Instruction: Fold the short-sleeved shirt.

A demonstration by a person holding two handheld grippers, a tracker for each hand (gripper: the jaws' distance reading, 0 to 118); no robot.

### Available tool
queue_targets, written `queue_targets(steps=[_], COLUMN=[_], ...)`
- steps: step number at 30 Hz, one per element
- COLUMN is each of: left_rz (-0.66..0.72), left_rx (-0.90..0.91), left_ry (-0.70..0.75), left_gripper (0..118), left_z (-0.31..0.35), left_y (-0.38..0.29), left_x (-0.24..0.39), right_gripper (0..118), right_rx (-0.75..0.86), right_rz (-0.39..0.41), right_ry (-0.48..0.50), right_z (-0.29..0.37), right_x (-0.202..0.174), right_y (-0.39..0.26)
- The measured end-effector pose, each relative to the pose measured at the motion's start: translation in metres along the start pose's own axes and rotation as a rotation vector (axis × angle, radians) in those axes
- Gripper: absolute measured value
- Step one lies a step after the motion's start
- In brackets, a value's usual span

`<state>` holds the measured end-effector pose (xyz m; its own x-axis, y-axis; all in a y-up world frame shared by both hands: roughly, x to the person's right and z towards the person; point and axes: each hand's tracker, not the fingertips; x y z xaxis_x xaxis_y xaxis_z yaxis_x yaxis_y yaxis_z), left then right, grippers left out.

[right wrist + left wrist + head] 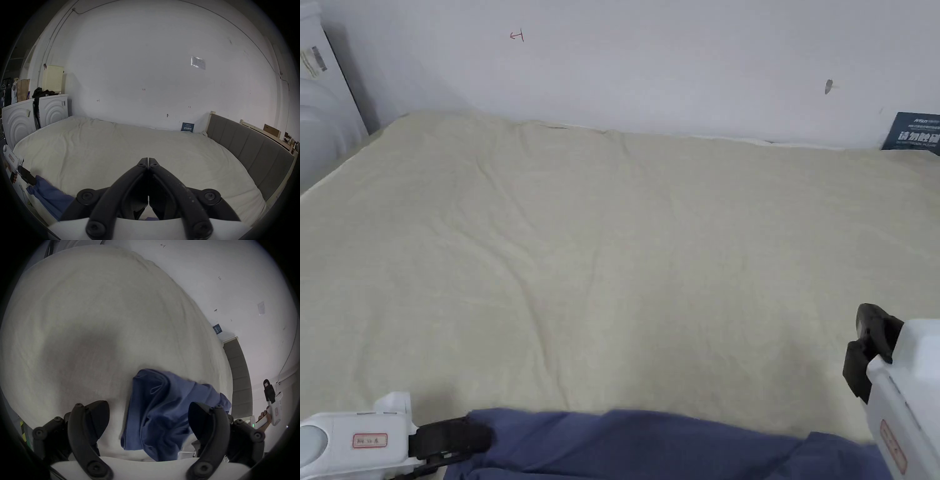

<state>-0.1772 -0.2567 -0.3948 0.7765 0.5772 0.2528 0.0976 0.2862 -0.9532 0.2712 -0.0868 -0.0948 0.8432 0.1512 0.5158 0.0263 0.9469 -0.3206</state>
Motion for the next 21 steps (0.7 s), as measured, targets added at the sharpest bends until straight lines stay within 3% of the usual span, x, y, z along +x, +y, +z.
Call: queue_targets(steps=[3, 6, 10, 14, 17, 18, 20, 21], left_rz=[0.001, -0.009, -0.118, -0.209, -0.273, -0.237, -0.180, -0.168], left_rx=[0.015, 0.024, 0.008, 0.017, 0.023, 0.027, 0.026, 0.031], left_ry=[-0.010, -0.004, 0.056, 0.151, 0.218, 0.188, 0.117, 0.101], left_gripper=[101, 85, 80, 45, 37, 32, 6, 6], left_z=[-0.001, 0.000, -0.003, -0.006, -0.006, -0.004, -0.002, -0.004], left_y=[-0.002, -0.003, -0.006, -0.013, -0.008, -0.007, -0.005, -0.007], left_x=[0.000, 0.005, 0.013, 0.026, 0.016, 0.015, 0.015, 0.016], right_gripper=[1, 1, 2, 2, 2, 2, 2, 2], right_rx=[-0.011, -0.018, -0.022, -0.022, -0.020, -0.020, -0.019, -0.018], right_rz=[0.004, -0.006, -0.021, -0.043, -0.056, -0.059, -0.064, -0.069], right_ry=[-0.006, -0.010, -0.015, -0.019, -0.024, -0.026, -0.027, -0.027], right_z=[-0.003, -0.006, -0.007, -0.005, -0.002, 0.000, 0.001, 0.002], right_x=[0.002, 0.005, 0.010, 0.016, 0.019, 0.021, 0.023, 0.025], right_y=[-0.001, 0.000, -0.001, -0.002, -0.003, -0.003, -0.004, -0.004])
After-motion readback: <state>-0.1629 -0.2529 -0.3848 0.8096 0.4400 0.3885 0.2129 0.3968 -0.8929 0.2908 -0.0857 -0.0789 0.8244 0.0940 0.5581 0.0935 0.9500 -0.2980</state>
